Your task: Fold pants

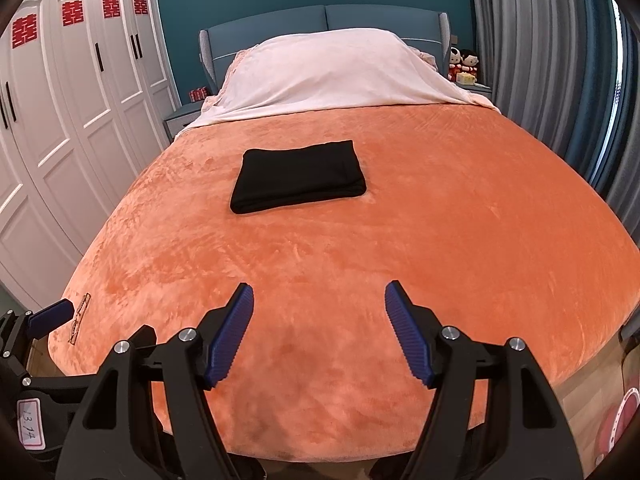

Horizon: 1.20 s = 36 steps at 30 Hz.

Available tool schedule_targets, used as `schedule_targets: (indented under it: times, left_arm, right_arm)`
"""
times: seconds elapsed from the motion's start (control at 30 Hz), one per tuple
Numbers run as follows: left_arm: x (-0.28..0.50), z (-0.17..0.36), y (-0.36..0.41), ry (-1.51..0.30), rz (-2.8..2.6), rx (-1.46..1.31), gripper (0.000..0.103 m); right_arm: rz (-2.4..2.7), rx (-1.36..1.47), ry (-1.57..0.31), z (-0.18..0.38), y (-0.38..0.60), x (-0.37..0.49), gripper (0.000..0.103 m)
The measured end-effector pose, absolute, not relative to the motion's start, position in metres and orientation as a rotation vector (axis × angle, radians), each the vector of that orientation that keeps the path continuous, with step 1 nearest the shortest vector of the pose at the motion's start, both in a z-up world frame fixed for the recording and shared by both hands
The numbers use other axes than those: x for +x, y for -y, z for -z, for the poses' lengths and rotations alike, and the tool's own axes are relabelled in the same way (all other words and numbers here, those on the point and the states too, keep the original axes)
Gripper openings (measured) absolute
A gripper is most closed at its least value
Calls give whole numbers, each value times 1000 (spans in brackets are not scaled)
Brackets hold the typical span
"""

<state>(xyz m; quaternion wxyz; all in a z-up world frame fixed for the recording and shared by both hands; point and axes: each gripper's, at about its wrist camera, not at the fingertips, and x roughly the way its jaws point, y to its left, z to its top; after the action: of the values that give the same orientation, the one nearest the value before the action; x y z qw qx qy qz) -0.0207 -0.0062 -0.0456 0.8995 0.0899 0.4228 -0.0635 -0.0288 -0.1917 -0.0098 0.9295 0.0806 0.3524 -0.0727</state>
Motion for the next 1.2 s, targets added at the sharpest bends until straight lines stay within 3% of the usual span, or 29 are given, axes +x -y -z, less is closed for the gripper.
schedule_targets:
  times: [1.2]
  left_arm:
    - [-18,42,4,-882,137,186,98]
  right_arm:
    - [143,168,-725,9,191,-30,67]
